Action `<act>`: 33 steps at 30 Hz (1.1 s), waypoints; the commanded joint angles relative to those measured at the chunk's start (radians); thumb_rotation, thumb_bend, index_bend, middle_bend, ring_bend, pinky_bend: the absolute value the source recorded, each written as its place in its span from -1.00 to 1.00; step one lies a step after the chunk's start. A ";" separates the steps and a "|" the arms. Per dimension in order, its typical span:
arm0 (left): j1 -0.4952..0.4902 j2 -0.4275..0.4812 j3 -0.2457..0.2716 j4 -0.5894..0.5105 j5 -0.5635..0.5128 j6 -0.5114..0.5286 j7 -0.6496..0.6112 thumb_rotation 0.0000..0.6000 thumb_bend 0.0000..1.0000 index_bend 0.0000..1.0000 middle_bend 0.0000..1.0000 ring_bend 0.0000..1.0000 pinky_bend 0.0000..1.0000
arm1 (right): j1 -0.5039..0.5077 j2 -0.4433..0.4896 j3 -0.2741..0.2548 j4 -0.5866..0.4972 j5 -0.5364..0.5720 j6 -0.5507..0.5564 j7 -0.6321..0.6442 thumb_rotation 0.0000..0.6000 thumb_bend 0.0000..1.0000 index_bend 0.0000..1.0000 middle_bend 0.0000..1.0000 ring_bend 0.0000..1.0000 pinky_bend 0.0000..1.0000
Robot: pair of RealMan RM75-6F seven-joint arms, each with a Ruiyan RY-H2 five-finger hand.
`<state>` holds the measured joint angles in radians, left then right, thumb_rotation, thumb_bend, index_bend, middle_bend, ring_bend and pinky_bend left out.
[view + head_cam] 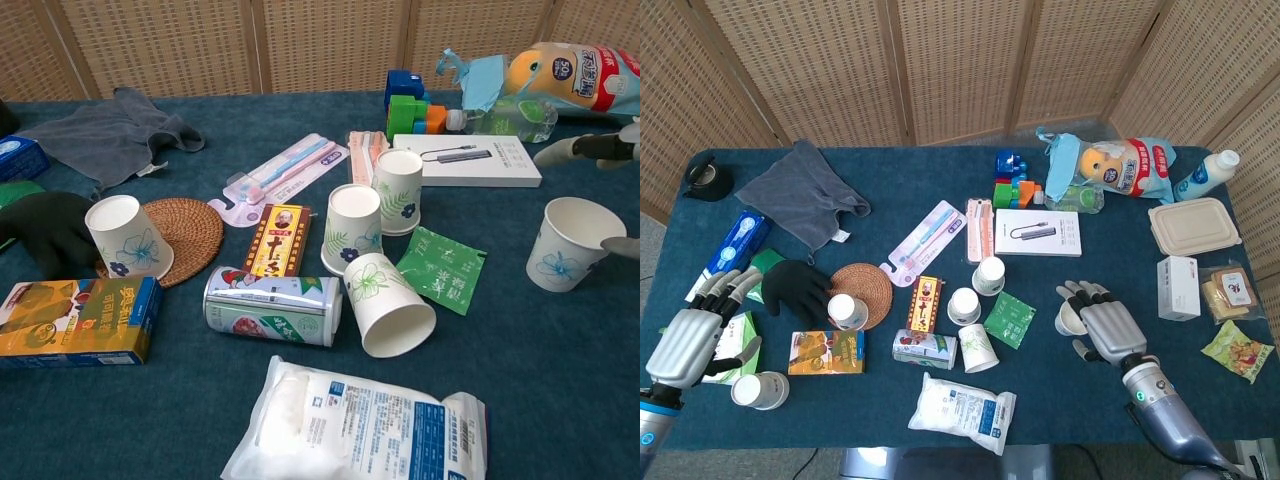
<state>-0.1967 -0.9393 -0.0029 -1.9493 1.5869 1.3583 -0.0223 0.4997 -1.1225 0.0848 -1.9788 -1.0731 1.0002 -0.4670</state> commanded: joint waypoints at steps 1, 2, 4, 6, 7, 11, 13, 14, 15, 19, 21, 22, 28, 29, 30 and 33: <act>-0.001 -0.002 0.000 0.002 -0.001 -0.002 -0.001 1.00 -0.17 -1.00 -0.79 -0.90 -1.00 | 0.009 -0.005 -0.008 0.004 0.016 -0.002 -0.013 1.00 -0.19 -1.00 -1.00 -1.00 -0.74; -0.002 -0.002 0.000 0.002 -0.002 -0.003 -0.002 1.00 -0.17 -1.00 -0.79 -0.90 -1.00 | 0.011 -0.006 -0.010 0.004 0.021 -0.002 -0.016 1.00 -0.19 -1.00 -1.00 -1.00 -0.74; -0.003 -0.004 0.000 0.005 -0.003 -0.005 -0.004 1.00 -0.17 -1.00 -0.79 -0.90 -1.00 | 0.016 -0.009 -0.014 0.004 0.030 0.000 -0.023 1.00 -0.19 -1.00 -1.00 -1.00 -0.74; -0.004 -0.005 0.000 0.007 -0.004 -0.005 -0.007 1.00 -0.17 -1.00 -0.79 -0.90 -1.00 | 0.022 -0.011 -0.017 0.005 0.038 0.001 -0.029 1.00 -0.20 -1.00 -1.00 -1.00 -0.74; -0.004 -0.006 0.000 0.008 -0.004 -0.005 -0.008 1.00 -0.17 -1.00 -0.79 -0.90 -1.00 | 0.024 -0.013 -0.019 0.006 0.042 0.001 -0.032 1.00 -0.20 -1.00 -1.00 -1.00 -0.74; -0.003 -0.007 0.001 0.015 -0.006 -0.004 -0.013 1.00 -0.17 -1.00 -0.79 -0.91 -1.00 | 0.035 -0.023 -0.023 0.016 0.058 0.000 -0.038 1.00 -0.19 -1.00 -1.00 -1.00 -0.73; -0.002 -0.007 0.002 0.018 -0.007 -0.003 -0.016 1.00 -0.17 -1.00 -0.79 -0.91 -1.00 | 0.041 -0.031 -0.025 0.026 0.067 -0.001 -0.043 1.00 -0.19 -1.00 -1.00 -1.00 -0.73; -0.002 -0.007 0.002 0.019 -0.008 -0.003 -0.018 1.00 -0.17 -1.00 -0.79 -0.91 -1.00 | 0.044 -0.034 -0.026 0.030 0.071 -0.001 -0.045 1.00 -0.20 -1.00 -1.00 -1.00 -0.73; -0.001 -0.007 0.003 0.020 -0.008 -0.003 -0.019 1.00 -0.17 -1.00 -0.79 -0.91 -1.00 | 0.046 -0.037 -0.026 0.033 0.075 -0.001 -0.046 1.00 -0.19 -1.00 -1.00 -1.00 -0.73; 0.002 -0.006 0.004 0.023 -0.010 0.002 -0.025 1.00 -0.17 -1.00 -0.80 -0.91 -1.00 | 0.055 -0.050 -0.030 0.052 0.091 -0.006 -0.040 1.00 -0.19 -1.00 -1.00 -1.00 -0.73; 0.003 -0.006 0.004 0.024 -0.010 0.003 -0.025 1.00 -0.17 -1.00 -0.80 -0.91 -1.00 | 0.058 -0.054 -0.032 0.060 0.097 -0.009 -0.038 1.00 -0.19 -1.00 -1.00 -1.00 -0.73; 0.003 -0.006 0.005 0.024 -0.010 0.003 -0.026 1.00 -0.17 -1.00 -0.79 -0.91 -1.00 | 0.060 -0.057 -0.033 0.064 0.101 -0.010 -0.036 1.00 -0.19 -1.00 -1.00 -1.00 -0.72; 0.007 -0.007 0.007 0.026 -0.011 0.008 -0.028 1.00 -0.17 -1.00 -0.80 -0.91 -1.00 | 0.068 -0.068 -0.036 0.087 0.112 -0.015 -0.022 1.00 -0.18 -1.00 -1.00 -1.00 -0.63; 0.008 -0.007 0.007 0.026 -0.011 0.010 -0.028 1.00 -0.17 -1.00 -0.80 -0.91 -1.00 | 0.070 -0.069 -0.036 0.089 0.113 -0.016 -0.020 1.00 -0.18 -1.00 -1.00 -1.00 -0.61; 0.009 -0.007 0.007 0.027 -0.010 0.011 -0.029 1.00 -0.17 -1.00 -0.80 -0.91 -1.00 | 0.072 -0.071 -0.036 0.094 0.114 -0.017 -0.017 1.00 -0.18 -1.00 -1.00 -1.00 -0.59; 0.011 -0.008 0.008 0.028 -0.011 0.013 -0.030 1.00 -0.17 -1.00 -0.80 -0.91 -1.00 | 0.074 -0.078 -0.035 0.103 0.114 -0.017 -0.008 1.00 -0.17 -1.00 -1.00 -1.00 -0.50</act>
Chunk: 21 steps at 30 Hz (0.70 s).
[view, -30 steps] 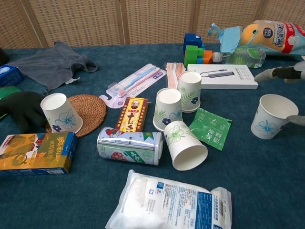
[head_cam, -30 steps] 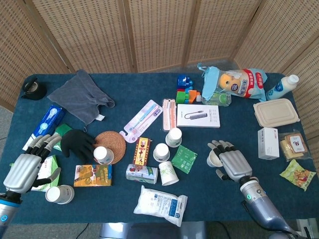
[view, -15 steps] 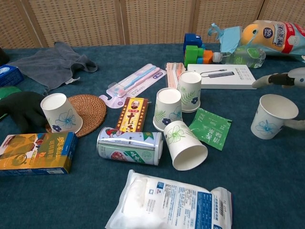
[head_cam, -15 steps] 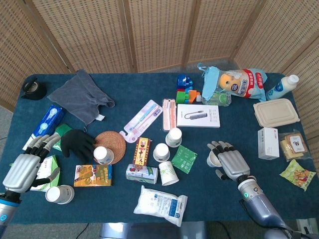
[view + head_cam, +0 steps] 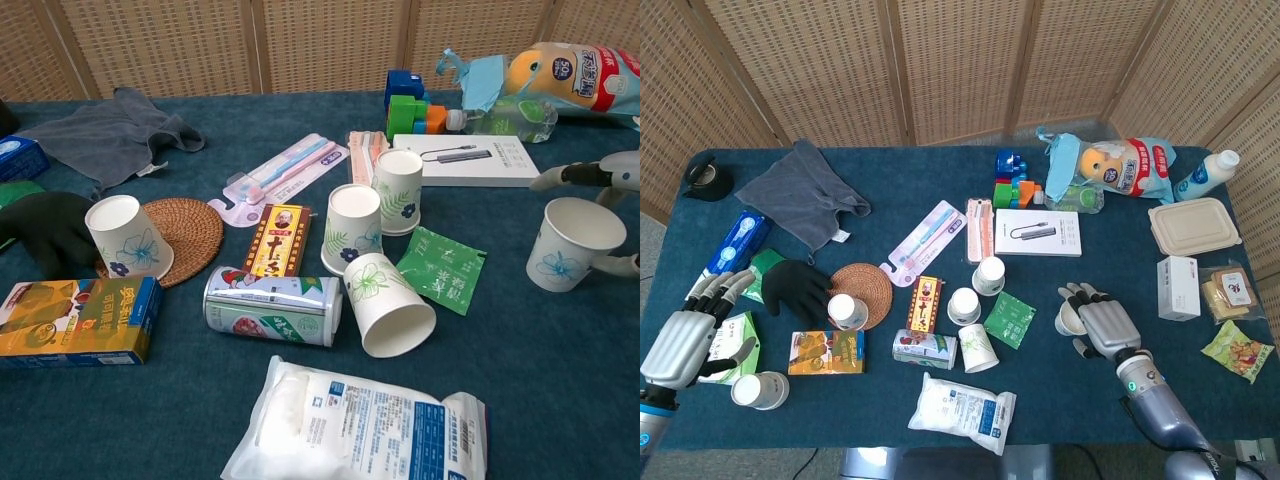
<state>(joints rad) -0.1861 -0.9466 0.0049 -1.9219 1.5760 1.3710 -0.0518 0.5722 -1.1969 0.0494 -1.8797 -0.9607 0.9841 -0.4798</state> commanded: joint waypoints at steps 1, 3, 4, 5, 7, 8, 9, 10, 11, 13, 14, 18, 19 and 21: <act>0.002 -0.001 0.001 0.002 -0.001 0.002 -0.001 1.00 -0.17 -1.00 -0.80 -0.91 -1.00 | 0.004 -0.007 0.001 0.008 0.004 -0.004 0.008 1.00 -0.17 -1.00 -1.00 -1.00 -0.49; 0.003 -0.001 0.001 0.004 -0.002 0.002 -0.003 1.00 -0.17 -1.00 -0.80 -0.91 -1.00 | 0.008 -0.013 0.001 0.019 0.007 -0.008 0.011 1.00 -0.16 -1.00 -0.98 -1.00 -0.44; 0.003 -0.002 0.001 0.005 -0.004 0.003 -0.003 1.00 -0.17 -1.00 -0.80 -0.91 -1.00 | 0.011 -0.019 0.003 0.027 0.011 -0.011 0.015 1.00 -0.16 -1.00 -0.97 -1.00 -0.42; 0.004 -0.002 0.001 0.005 -0.005 0.003 -0.004 1.00 -0.17 -1.00 -0.80 -0.91 -1.00 | 0.013 -0.024 0.005 0.034 0.012 -0.012 0.020 1.00 -0.16 -0.97 -0.93 -1.00 -0.39; 0.005 -0.003 0.000 0.007 -0.006 0.004 -0.005 1.00 -0.17 -1.00 -0.80 -0.91 -1.00 | 0.016 -0.034 0.010 0.052 0.009 -0.015 0.036 1.00 -0.16 -0.81 -0.80 -0.91 -0.29; 0.005 -0.002 0.000 0.007 -0.007 0.005 -0.006 1.00 -0.17 -1.00 -0.80 -0.91 -1.00 | 0.016 -0.037 0.013 0.060 0.007 -0.015 0.045 1.00 -0.15 -0.68 -0.70 -0.82 -0.23; 0.006 -0.002 0.000 0.007 -0.007 0.006 -0.006 1.00 -0.17 -1.00 -0.80 -0.91 -1.00 | 0.015 -0.041 0.016 0.070 0.004 -0.016 0.057 1.00 -0.14 -0.57 -0.59 -0.70 -0.18; 0.006 -0.002 0.000 0.008 -0.008 0.007 -0.007 1.00 -0.17 -1.00 -0.80 -0.91 -1.00 | 0.015 -0.042 0.017 0.078 0.003 -0.017 0.066 1.00 -0.14 -0.51 -0.54 -0.65 -0.16; 0.007 -0.002 0.000 0.008 -0.008 0.007 -0.007 1.00 -0.17 -1.00 -0.80 -0.91 -1.00 | 0.015 -0.043 0.018 0.084 0.002 -0.019 0.074 1.00 -0.14 -0.45 -0.48 -0.59 -0.14; 0.007 -0.003 0.000 0.009 -0.010 0.006 -0.008 1.00 -0.17 -1.00 -0.80 -0.91 -1.00 | 0.013 -0.045 0.021 0.097 -0.001 -0.028 0.099 1.00 -0.13 -0.36 -0.40 -0.50 -0.10; 0.007 -0.004 0.000 0.010 -0.010 0.005 -0.009 1.00 -0.17 -1.00 -0.80 -0.91 -1.00 | 0.012 -0.044 0.022 0.101 -0.002 -0.033 0.112 1.00 -0.13 -0.32 -0.36 -0.47 -0.08; 0.006 -0.005 0.001 0.012 -0.010 0.003 -0.010 1.00 -0.17 -1.00 -0.80 -0.91 -1.00 | 0.007 -0.040 0.024 0.114 -0.013 -0.039 0.149 1.00 -0.13 -0.28 -0.34 -0.45 -0.05; 0.007 -0.004 0.000 0.012 -0.011 0.004 -0.010 1.00 -0.17 -1.00 -0.80 -0.91 -1.00 | 0.004 -0.037 0.026 0.113 -0.018 -0.039 0.162 1.00 -0.13 -0.28 -0.34 -0.45 -0.05; 0.006 -0.004 -0.001 0.013 -0.011 0.005 -0.012 1.00 -0.17 -1.00 -0.80 -0.91 -1.00 | 0.000 -0.030 0.032 0.107 -0.028 -0.038 0.187 1.00 -0.13 -0.29 -0.34 -0.45 -0.05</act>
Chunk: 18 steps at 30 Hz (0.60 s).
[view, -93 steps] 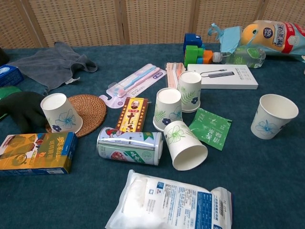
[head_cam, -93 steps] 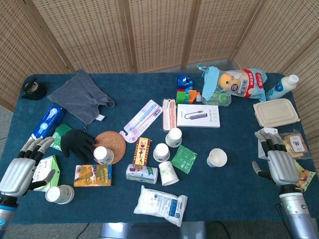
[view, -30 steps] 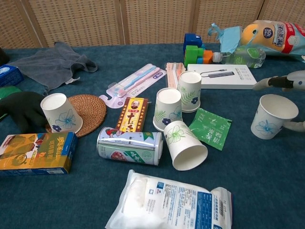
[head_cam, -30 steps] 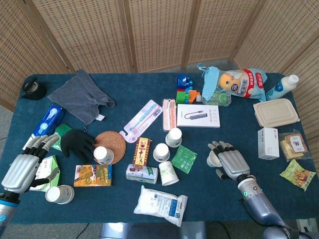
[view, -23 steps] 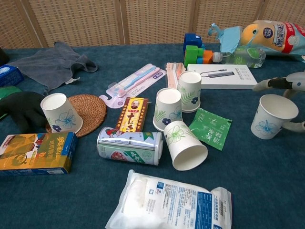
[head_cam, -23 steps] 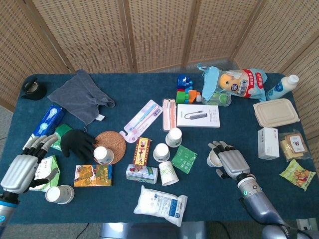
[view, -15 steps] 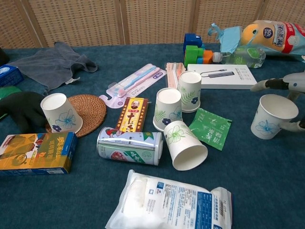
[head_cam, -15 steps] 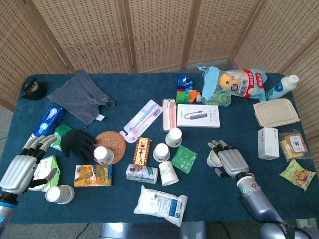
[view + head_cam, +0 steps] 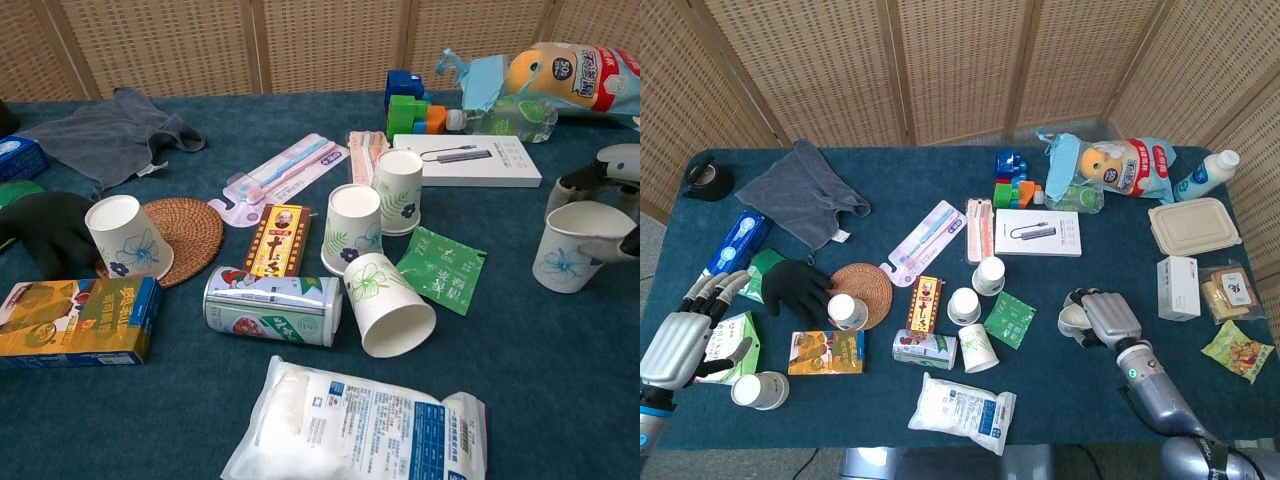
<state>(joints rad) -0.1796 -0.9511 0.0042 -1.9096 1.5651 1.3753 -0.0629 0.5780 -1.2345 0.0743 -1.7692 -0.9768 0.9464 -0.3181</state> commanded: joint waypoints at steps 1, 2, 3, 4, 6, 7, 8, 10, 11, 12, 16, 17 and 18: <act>0.000 0.001 -0.001 0.001 -0.001 0.000 -0.001 1.00 -0.17 -1.00 -0.80 -0.91 -1.00 | -0.009 0.014 0.012 -0.007 -0.017 0.001 0.043 1.00 -0.13 -0.29 -0.34 -0.45 -0.05; 0.000 0.001 -0.001 0.002 -0.001 0.000 -0.001 1.00 -0.17 -1.00 -0.80 -0.91 -1.00 | -0.011 0.019 0.016 -0.011 -0.021 -0.001 0.058 1.00 -0.14 -0.29 -0.35 -0.45 -0.05; -0.001 0.001 -0.001 0.002 -0.002 -0.001 -0.002 1.00 -0.17 -1.00 -0.80 -0.91 -1.00 | -0.013 0.025 0.021 -0.016 -0.023 -0.002 0.075 1.00 -0.14 -0.30 -0.35 -0.45 -0.05; -0.001 0.002 -0.001 0.003 -0.003 -0.002 -0.002 1.00 -0.17 -1.00 -0.80 -0.91 -1.00 | -0.015 0.034 0.029 -0.022 -0.028 -0.005 0.102 1.00 -0.14 -0.30 -0.36 -0.45 -0.05; -0.001 0.003 -0.002 0.004 -0.006 -0.003 -0.004 1.00 -0.17 -1.00 -0.80 -0.91 -1.00 | -0.021 0.050 0.046 -0.032 -0.035 -0.016 0.163 1.00 -0.14 -0.31 -0.36 -0.45 -0.05; -0.001 0.003 -0.002 0.005 -0.007 -0.004 -0.005 1.00 -0.17 -1.00 -0.80 -0.91 -1.00 | -0.024 0.058 0.055 -0.036 -0.038 -0.025 0.196 1.00 -0.14 -0.31 -0.36 -0.45 -0.05; -0.001 0.003 -0.002 0.005 -0.009 -0.004 -0.006 1.00 -0.17 -1.00 -0.80 -0.91 -1.00 | -0.026 0.067 0.064 -0.039 -0.041 -0.035 0.232 1.00 -0.14 -0.31 -0.36 -0.45 -0.05; -0.001 0.004 -0.004 0.007 -0.011 -0.005 -0.009 1.00 -0.17 -1.00 -0.80 -0.91 -1.00 | -0.032 0.086 0.084 -0.038 -0.050 -0.065 0.318 1.00 -0.14 -0.32 -0.36 -0.47 -0.05; -0.001 0.005 -0.004 0.007 -0.011 -0.005 -0.010 1.00 -0.17 -1.00 -0.80 -0.91 -1.00 | -0.034 0.093 0.092 -0.035 -0.056 -0.078 0.357 1.00 -0.15 -0.32 -0.37 -0.48 -0.05; -0.002 0.006 -0.004 0.007 -0.011 -0.005 -0.010 1.00 -0.17 -1.00 -0.80 -0.91 -1.00 | -0.036 0.099 0.100 -0.030 -0.063 -0.093 0.397 1.00 -0.14 -0.32 -0.37 -0.49 -0.07; -0.002 0.007 -0.004 0.007 -0.009 -0.004 -0.010 1.00 -0.17 -1.00 -0.80 -0.91 -1.00 | -0.049 0.111 0.130 0.012 -0.106 -0.169 0.597 1.00 -0.15 -0.34 -0.38 -0.53 -0.15; -0.002 0.007 -0.004 0.007 -0.009 -0.004 -0.010 1.00 -0.17 -1.00 -0.80 -0.91 -1.00 | -0.051 0.110 0.132 0.027 -0.121 -0.185 0.637 1.00 -0.15 -0.36 -0.39 -0.54 -0.17; -0.002 0.007 -0.004 0.006 -0.009 -0.005 -0.010 1.00 -0.17 -1.00 -0.80 -0.91 -1.00 | -0.053 0.109 0.134 0.042 -0.135 -0.201 0.675 1.00 -0.15 -0.37 -0.40 -0.56 -0.19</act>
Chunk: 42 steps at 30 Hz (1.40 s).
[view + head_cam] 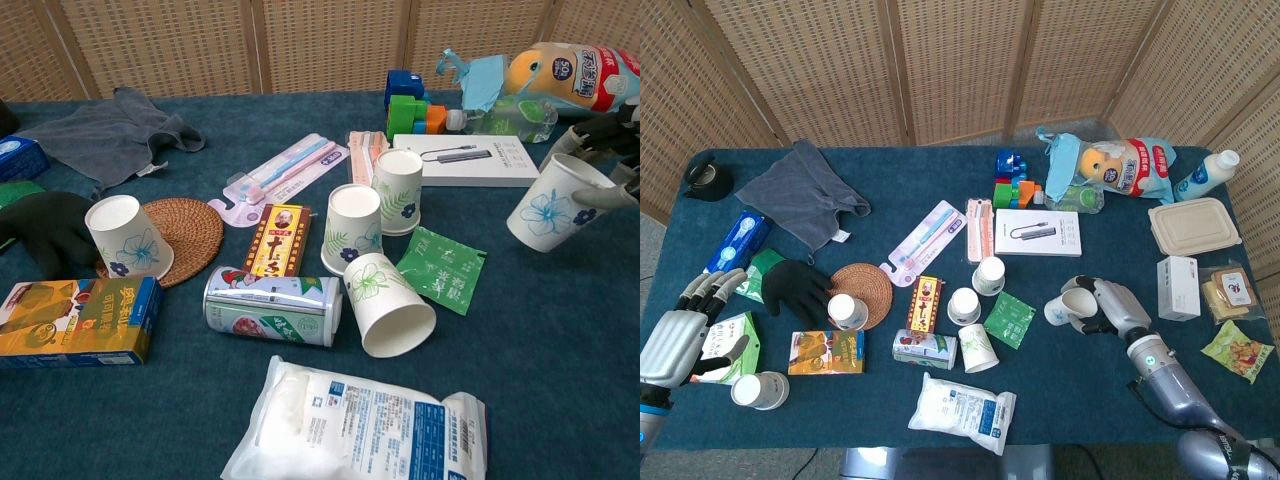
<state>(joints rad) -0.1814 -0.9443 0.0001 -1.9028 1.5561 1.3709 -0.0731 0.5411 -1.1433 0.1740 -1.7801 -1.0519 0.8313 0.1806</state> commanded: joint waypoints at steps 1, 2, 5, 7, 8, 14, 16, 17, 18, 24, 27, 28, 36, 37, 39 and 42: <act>0.000 0.001 0.000 -0.001 0.000 0.000 0.001 1.00 -0.17 -1.00 -0.80 -0.91 -1.00 | -0.019 0.015 0.037 0.076 -0.080 -0.106 0.226 1.00 -0.15 -0.39 -0.42 -0.58 -0.21; 0.000 0.002 0.000 -0.002 0.001 0.000 0.001 1.00 -0.17 -1.00 -0.80 -0.91 -1.00 | -0.022 0.012 0.038 0.093 -0.095 -0.117 0.262 1.00 -0.16 -0.42 -0.44 -0.62 -0.25; 0.002 0.005 0.001 -0.006 0.002 0.002 0.004 1.00 -0.17 -1.00 -0.80 -0.91 -1.00 | -0.031 -0.002 0.041 0.154 -0.147 -0.143 0.375 1.00 -0.16 -0.44 -0.47 -0.67 -0.36; 0.002 0.007 0.001 -0.009 0.003 0.004 0.007 1.00 -0.17 -1.00 -0.80 -0.91 -1.00 | -0.037 -0.016 0.041 0.195 -0.185 -0.148 0.447 1.00 -0.17 -0.45 -0.47 -0.69 -0.42; 0.002 0.008 0.001 -0.011 0.004 0.004 0.009 1.00 -0.17 -1.00 -0.81 -0.91 -1.00 | -0.040 -0.021 0.040 0.210 -0.199 -0.151 0.480 1.00 -0.17 -0.45 -0.47 -0.70 -0.45; 0.005 0.014 0.002 -0.025 0.010 0.009 0.020 1.00 -0.17 -1.00 -0.81 -0.91 -1.00 | -0.044 -0.051 0.019 0.313 -0.299 -0.158 0.654 1.00 -0.17 -0.46 -0.48 -0.75 -0.62; 0.005 0.016 0.002 -0.029 0.012 0.011 0.023 1.00 -0.17 -1.00 -0.81 -0.91 -1.00 | -0.044 -0.062 0.008 0.345 -0.323 -0.157 0.700 1.00 -0.17 -0.46 -0.48 -0.77 -0.67; 0.005 0.016 0.002 -0.030 0.013 0.011 0.024 1.00 -0.17 -1.00 -0.81 -0.91 -1.00 | -0.044 -0.065 0.003 0.357 -0.333 -0.155 0.715 1.00 -0.17 -0.46 -0.48 -0.77 -0.67; 0.006 0.017 0.002 -0.032 0.014 0.012 0.025 1.00 -0.17 -1.00 -0.81 -0.91 -1.00 | -0.044 -0.070 -0.002 0.369 -0.343 -0.151 0.736 1.00 -0.17 -0.46 -0.48 -0.77 -0.67; 0.007 0.022 0.002 -0.040 0.022 0.019 0.030 1.00 -0.17 -1.00 -0.81 -0.91 -1.00 | -0.045 -0.071 -0.026 0.388 -0.381 -0.132 0.822 1.00 -0.16 -0.48 -0.48 -0.77 -0.67; 0.009 0.023 0.002 -0.042 0.025 0.022 0.030 1.00 -0.17 -1.00 -0.81 -0.91 -1.00 | -0.041 -0.065 -0.037 0.389 -0.391 -0.131 0.850 1.00 -0.17 -0.50 -0.48 -0.77 -0.68; 0.009 0.023 0.002 -0.042 0.026 0.022 0.029 1.00 -0.17 -1.00 -0.81 -0.91 -1.00 | -0.040 -0.064 -0.042 0.391 -0.393 -0.132 0.856 1.00 -0.17 -0.51 -0.49 -0.78 -0.70; 0.011 0.026 0.002 -0.038 0.029 0.026 0.021 1.00 -0.17 -1.00 -0.81 -0.91 -1.00 | -0.041 -0.056 -0.065 0.394 -0.405 -0.111 0.912 1.00 -0.17 -0.93 -0.88 -1.00 -1.00; 0.011 0.027 0.002 -0.038 0.031 0.027 0.020 1.00 -0.17 -1.00 -0.81 -0.91 -1.00 | -0.043 -0.054 -0.067 0.396 -0.407 -0.102 0.909 1.00 -0.17 -0.99 -0.96 -1.00 -1.00; 0.011 0.028 0.002 -0.038 0.035 0.029 0.018 1.00 -0.17 -1.00 -0.81 -0.91 -1.00 | -0.052 -0.049 -0.068 0.392 -0.406 -0.078 0.910 1.00 -0.16 -1.00 -1.00 -1.00 -1.00; 0.012 0.027 0.003 -0.036 0.040 0.032 0.014 1.00 -0.17 -1.00 -0.81 -0.91 -1.00 | -0.061 -0.031 -0.074 0.380 -0.408 -0.048 0.869 1.00 -0.15 -1.00 -1.00 -1.00 -1.00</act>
<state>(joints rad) -0.1696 -0.9172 0.0025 -1.9395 1.5959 1.4025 -0.0584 0.4885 -1.1876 0.1045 -1.3905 -1.4583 0.7626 1.0788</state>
